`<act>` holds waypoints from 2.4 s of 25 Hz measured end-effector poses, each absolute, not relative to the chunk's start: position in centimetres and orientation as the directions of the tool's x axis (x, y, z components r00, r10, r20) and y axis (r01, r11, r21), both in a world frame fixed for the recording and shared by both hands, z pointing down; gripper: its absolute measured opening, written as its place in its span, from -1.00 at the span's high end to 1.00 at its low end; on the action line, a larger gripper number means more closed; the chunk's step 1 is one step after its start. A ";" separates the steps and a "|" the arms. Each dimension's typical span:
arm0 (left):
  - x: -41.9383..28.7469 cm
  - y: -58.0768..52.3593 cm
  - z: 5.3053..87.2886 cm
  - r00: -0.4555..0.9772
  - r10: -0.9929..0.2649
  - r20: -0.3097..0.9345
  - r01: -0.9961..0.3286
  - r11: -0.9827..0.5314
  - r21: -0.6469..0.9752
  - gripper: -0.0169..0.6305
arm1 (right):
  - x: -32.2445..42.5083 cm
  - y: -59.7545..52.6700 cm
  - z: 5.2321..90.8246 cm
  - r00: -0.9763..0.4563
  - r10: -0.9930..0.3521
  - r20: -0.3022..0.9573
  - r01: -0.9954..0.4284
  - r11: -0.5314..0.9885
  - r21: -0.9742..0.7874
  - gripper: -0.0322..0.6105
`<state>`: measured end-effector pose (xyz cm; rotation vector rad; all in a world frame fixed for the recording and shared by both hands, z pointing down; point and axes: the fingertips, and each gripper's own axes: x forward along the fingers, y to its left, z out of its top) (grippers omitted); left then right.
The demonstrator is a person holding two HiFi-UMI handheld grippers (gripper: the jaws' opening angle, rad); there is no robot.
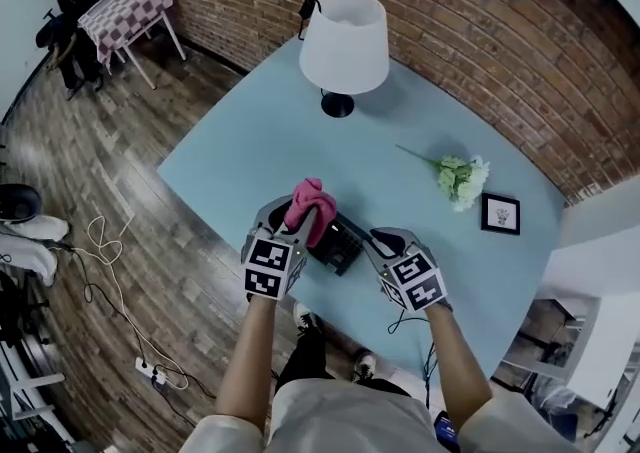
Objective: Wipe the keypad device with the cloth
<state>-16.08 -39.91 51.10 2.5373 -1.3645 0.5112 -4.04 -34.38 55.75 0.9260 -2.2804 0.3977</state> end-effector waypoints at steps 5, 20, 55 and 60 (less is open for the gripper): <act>-15.2 -40.2 54.2 0.528 -0.721 0.448 -0.819 -0.572 0.044 0.43 | -4.2 -34.1 57.8 -0.526 -0.483 0.700 -0.699 0.714 -0.032 0.60; -15.6 -38.9 58.7 0.534 -0.704 0.468 -0.820 -0.567 0.082 0.43 | -4.5 -34.1 58.0 -0.591 -0.462 0.661 -0.651 0.758 -0.052 0.60; -19.9 -33.1 66.3 0.477 -0.642 0.600 -0.854 -0.500 0.143 0.43 | -4.5 -34.2 58.3 -0.617 -0.484 0.621 -0.671 0.736 -0.093 0.59; -19.5 -33.5 60.9 0.508 -0.705 0.494 -0.855 -0.485 0.186 0.43 | -4.4 -34.1 58.1 -0.614 -0.491 0.618 -0.655 0.754 -0.051 0.59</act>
